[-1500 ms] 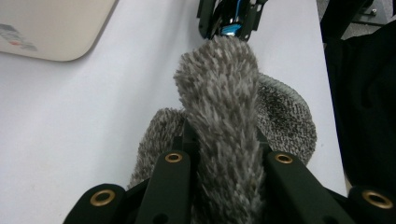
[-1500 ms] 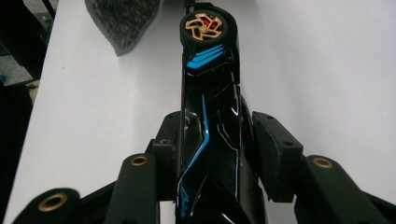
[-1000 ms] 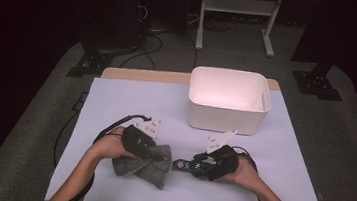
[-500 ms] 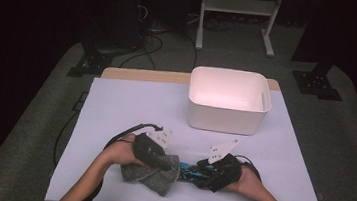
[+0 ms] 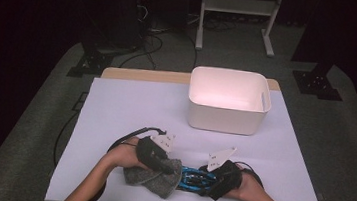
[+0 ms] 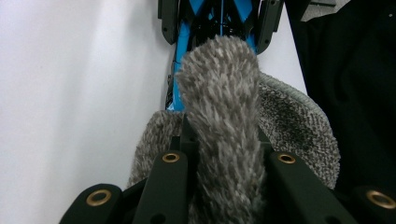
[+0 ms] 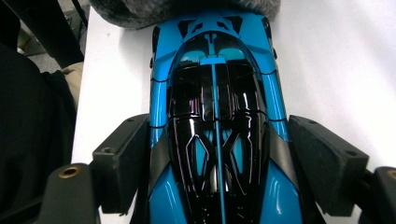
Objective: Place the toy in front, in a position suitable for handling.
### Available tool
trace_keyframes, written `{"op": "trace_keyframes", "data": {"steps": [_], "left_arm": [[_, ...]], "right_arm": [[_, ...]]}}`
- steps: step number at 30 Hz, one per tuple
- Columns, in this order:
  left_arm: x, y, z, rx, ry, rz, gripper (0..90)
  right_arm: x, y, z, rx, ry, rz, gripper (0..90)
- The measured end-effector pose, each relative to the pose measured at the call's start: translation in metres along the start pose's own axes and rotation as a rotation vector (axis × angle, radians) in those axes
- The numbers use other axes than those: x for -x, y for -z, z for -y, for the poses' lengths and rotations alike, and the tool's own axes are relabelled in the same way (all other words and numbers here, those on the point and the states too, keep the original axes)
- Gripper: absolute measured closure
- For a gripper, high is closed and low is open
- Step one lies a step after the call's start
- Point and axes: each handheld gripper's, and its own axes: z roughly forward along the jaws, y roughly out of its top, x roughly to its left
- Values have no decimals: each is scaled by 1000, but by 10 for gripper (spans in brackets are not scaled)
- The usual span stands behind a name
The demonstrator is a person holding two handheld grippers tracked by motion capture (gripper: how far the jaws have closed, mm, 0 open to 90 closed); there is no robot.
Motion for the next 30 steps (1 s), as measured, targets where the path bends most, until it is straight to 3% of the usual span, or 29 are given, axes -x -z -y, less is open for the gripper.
{"op": "trace_keyframes", "data": {"steps": [7,12,18,25,27,30], "left_arm": [[-5,-15,-12,-7,-20,18,759],[-10,-28,-18,-39,-19,25,764],[-2,-29,-26,-31,-59,25,763],[1,-35,-53,-56,-131,23,763],[1,-35,-54,-51,-129,22,763],[-1,-32,-59,-32,-134,7,763]], "right_arm": [[1,3,3,3,2,-12,239],[2,-1,-10,-37,78,-11,247],[3,8,6,4,11,-11,229],[1,22,24,3,-4,29,214],[1,26,30,16,-18,30,219],[1,26,30,10,-3,31,226]]}}
